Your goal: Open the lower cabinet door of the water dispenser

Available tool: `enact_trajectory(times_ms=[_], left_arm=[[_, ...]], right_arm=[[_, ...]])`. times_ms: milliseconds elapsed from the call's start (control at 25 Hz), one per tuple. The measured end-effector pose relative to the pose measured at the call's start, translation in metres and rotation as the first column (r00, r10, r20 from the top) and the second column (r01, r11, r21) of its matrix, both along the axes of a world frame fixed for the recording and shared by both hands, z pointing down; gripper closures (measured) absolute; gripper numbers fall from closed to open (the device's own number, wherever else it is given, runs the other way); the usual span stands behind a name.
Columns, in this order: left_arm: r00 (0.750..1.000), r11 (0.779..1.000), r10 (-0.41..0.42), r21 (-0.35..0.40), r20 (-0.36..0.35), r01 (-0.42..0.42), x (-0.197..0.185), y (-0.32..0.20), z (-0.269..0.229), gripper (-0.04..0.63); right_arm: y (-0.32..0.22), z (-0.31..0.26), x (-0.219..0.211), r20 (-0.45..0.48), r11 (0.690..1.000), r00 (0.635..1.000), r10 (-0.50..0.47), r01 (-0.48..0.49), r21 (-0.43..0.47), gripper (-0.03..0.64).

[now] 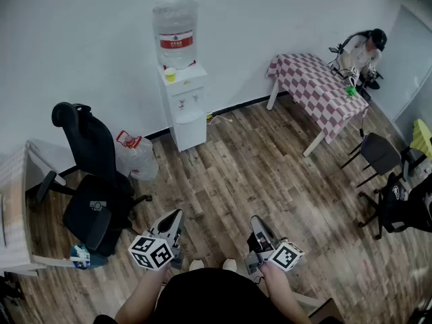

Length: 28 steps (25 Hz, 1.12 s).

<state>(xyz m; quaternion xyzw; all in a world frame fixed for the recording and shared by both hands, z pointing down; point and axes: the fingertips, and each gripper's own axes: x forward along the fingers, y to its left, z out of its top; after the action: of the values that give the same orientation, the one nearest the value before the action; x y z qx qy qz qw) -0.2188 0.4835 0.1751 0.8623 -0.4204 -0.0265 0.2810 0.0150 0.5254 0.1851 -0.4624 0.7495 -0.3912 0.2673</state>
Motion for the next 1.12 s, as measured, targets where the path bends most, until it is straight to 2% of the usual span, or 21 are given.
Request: enact_trajectory(times_ms=[480,960,1120], left_arm=[[1.0,1.0,-0.021,-0.012,0.003,0.021,0.042,-0.017,0.0,0.581],[0.998,0.998,-0.058,-0.017,0.0,0.058,0.082,-0.019,-0.001,0.581],[0.997,0.997,-0.075,-0.031,0.008,0.076,0.09,-0.013,0.004,0.581]], right_arm=[[-0.012,0.002,0.03,-0.002,0.999,0.999,-0.036,0.036,0.008,0.595],[-0.018,0.001,0.072,0.09,0.996,0.993,-0.078,0.075,0.042,0.594],[-0.015,0.009,0.082,0.092,0.995,0.99,-0.103,0.103,0.01,0.594]])
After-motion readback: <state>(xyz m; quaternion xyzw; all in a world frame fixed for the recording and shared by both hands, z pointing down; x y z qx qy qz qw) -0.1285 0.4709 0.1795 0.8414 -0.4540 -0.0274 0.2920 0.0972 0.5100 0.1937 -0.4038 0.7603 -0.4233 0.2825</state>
